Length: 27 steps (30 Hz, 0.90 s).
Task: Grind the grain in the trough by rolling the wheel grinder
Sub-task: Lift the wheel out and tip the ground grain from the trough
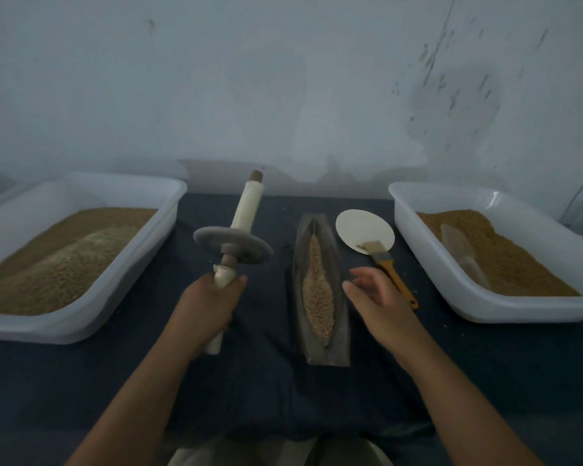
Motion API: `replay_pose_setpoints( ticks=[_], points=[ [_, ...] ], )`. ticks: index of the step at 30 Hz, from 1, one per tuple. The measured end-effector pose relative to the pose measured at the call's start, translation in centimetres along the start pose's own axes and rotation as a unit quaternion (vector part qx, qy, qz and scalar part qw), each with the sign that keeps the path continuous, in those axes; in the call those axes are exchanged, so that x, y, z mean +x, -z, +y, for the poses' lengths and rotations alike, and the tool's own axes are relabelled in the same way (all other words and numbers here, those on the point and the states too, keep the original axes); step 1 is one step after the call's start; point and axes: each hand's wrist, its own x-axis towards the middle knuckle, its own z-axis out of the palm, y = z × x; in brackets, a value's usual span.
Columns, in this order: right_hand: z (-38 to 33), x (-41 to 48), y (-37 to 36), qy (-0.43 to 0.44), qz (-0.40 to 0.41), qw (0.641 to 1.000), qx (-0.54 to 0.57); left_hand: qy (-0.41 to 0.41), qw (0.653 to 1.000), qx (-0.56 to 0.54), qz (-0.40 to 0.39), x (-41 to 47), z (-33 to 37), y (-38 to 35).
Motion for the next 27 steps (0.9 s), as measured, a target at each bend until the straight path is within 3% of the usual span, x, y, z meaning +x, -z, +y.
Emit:
replay_pose_setpoints(
  ticks=[4, 8, 11, 14, 16, 18, 19, 20, 21, 23, 25, 27],
  points=[
    [0.2, 1.6, -1.4, -0.093, -0.002, 0.995, 0.024, 0.036, 0.999, 0.006, 0.001, 0.5, -0.6, 0.5],
    [-0.1, 3.0, -1.8, -0.104, -0.043, 0.993, -0.028, 0.040, 0.988, 0.148, 0.019, 1.4, -0.3, 1.2],
    [0.0, 3.5, -1.8, -0.136, -0.090, 0.987, -0.002, 0.034, 0.974, 0.224, 0.022, 1.7, 0.1, 1.2],
    [0.2, 3.6, -2.0, -0.111, -0.068, 0.991, -0.020, 0.028, 0.969, 0.246, 0.028, 1.2, 0.5, 1.3],
    [0.4, 3.5, -2.2, -0.090, -0.050, 0.994, -0.026, -0.025, 0.957, 0.265, 0.115, -0.2, 0.0, 1.1],
    [0.8, 3.5, -2.2, -0.075, -0.039, 0.996, -0.013, -0.153, 0.936, 0.208, 0.241, -2.4, -0.2, 0.3],
    [0.9, 3.4, -2.1, -0.070, -0.038, 0.997, -0.008, -0.215, 0.929, 0.162, 0.253, -3.5, 0.1, -0.4],
    [0.9, 3.3, -2.1, -0.063, -0.039, 0.997, -0.004, -0.243, 0.941, 0.109, 0.210, -4.3, 0.5, -1.3],
    [0.8, 3.1, -2.0, -0.057, -0.041, 0.998, -0.002, -0.220, 0.966, 0.042, 0.127, -4.8, 1.0, -2.5],
    [0.2, 2.5, -1.7, -0.045, -0.044, 0.998, -0.005, -0.089, 0.988, -0.101, -0.071, -4.8, 2.4, -5.2],
    [-0.5, 1.7, -1.4, -0.027, -0.047, 0.998, -0.015, 0.043, 0.947, -0.222, -0.227, -3.9, 3.9, -7.1],
    [-1.3, 0.7, -1.3, -0.017, -0.057, 0.998, -0.007, 0.118, 0.877, -0.361, -0.295, -3.0, 4.9, -8.2]
  ],
)
